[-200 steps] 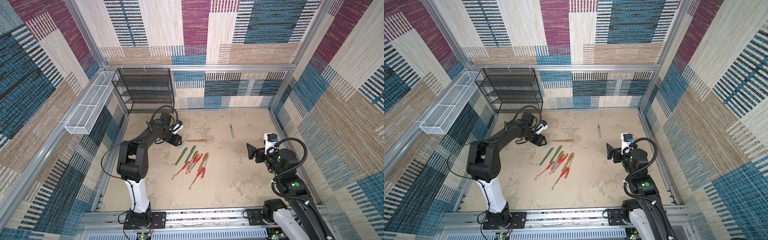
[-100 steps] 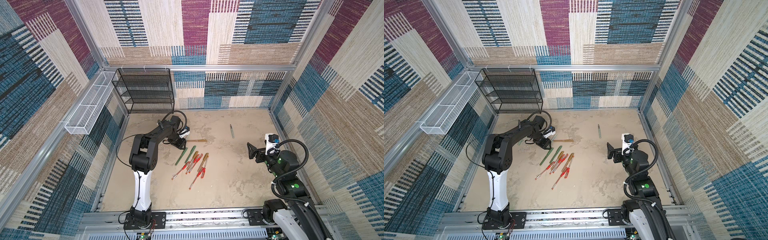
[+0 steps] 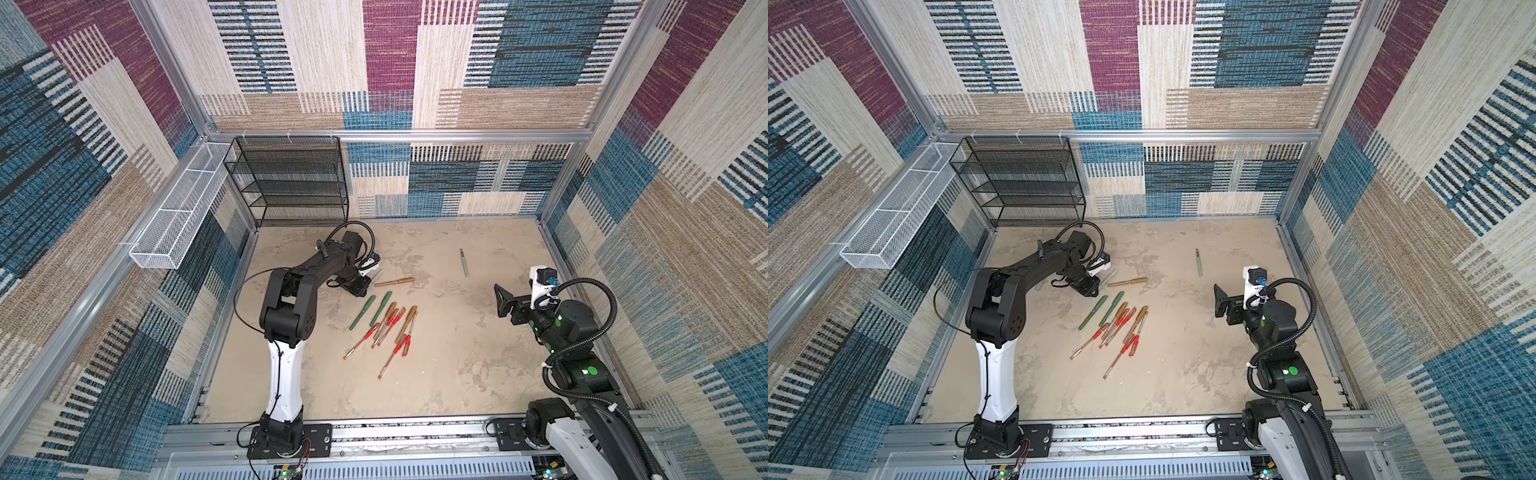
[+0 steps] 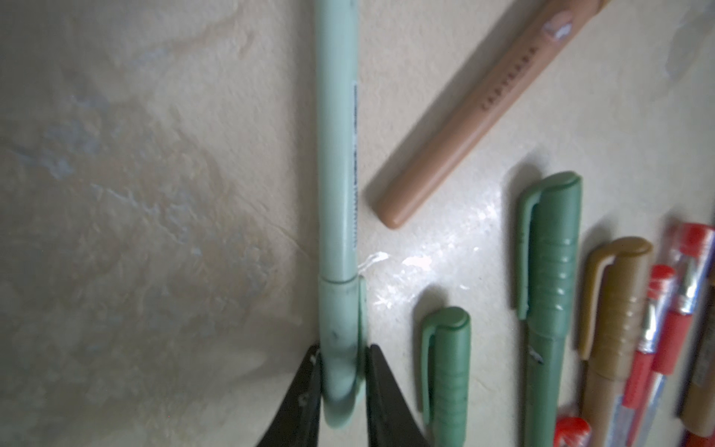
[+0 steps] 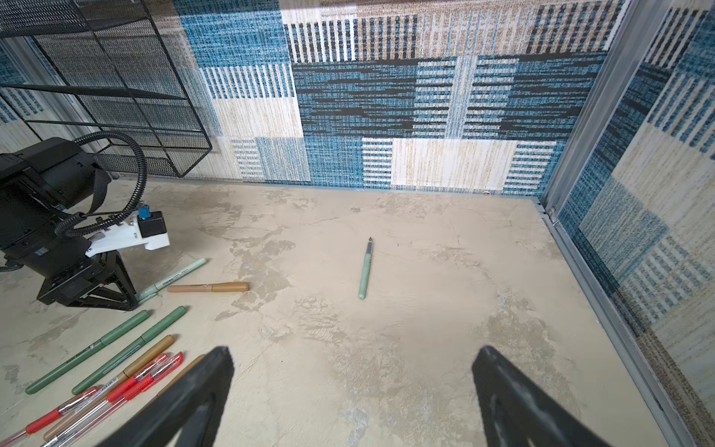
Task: Open the pen caps
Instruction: 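Lift the mint pen toward the right gripper while the right gripper reaches to meet it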
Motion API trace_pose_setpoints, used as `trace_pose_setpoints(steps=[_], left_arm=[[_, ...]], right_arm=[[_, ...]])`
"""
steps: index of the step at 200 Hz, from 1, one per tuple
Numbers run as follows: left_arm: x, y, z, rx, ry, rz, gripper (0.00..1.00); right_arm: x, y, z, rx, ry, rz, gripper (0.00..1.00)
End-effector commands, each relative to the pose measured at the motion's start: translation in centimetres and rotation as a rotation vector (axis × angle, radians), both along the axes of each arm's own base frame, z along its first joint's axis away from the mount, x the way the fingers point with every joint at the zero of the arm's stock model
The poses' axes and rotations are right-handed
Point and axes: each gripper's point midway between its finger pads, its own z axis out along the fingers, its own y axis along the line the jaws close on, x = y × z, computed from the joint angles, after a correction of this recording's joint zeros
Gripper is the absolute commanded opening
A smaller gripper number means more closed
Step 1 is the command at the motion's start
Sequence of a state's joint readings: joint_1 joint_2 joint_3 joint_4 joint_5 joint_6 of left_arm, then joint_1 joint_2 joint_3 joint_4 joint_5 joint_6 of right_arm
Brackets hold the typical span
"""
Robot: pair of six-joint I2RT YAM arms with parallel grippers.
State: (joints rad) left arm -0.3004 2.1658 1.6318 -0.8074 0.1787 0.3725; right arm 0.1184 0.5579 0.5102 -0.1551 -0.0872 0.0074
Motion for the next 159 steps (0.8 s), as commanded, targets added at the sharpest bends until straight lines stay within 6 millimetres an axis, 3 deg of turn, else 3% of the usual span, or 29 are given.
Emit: trace_pose_setpoints(steps=[1, 63, 97, 123, 159], left_arm=[[-0.2, 2.7, -1.8, 0.148, -0.004, -0.006, 0.18], [0.2, 2.2, 2.2, 0.102, -0.081, 0.015, 0.09], [0.0, 1.8, 6.7, 0.063, -0.189, -0.002, 0.04], [-1.5, 0.9, 11.0, 0.060, -0.304, -0.133, 0.00], [-3.5, -0.2, 15.4, 0.208, -0.490, -0.446, 0.00]], right_arm=[[0.1, 0.2, 0.7, 0.012, -0.030, 0.009, 1.00], [0.0, 0.7, 0.7, 0.016, -0.029, 0.040, 1.00], [0.1, 1.4, 0.7, 0.025, -0.019, 0.079, 1.00], [0.5, 2.3, 0.6, 0.019, 0.010, 0.130, 0.95], [1.0, 6.0, 1.8, 0.035, 0.052, 0.345, 0.85]])
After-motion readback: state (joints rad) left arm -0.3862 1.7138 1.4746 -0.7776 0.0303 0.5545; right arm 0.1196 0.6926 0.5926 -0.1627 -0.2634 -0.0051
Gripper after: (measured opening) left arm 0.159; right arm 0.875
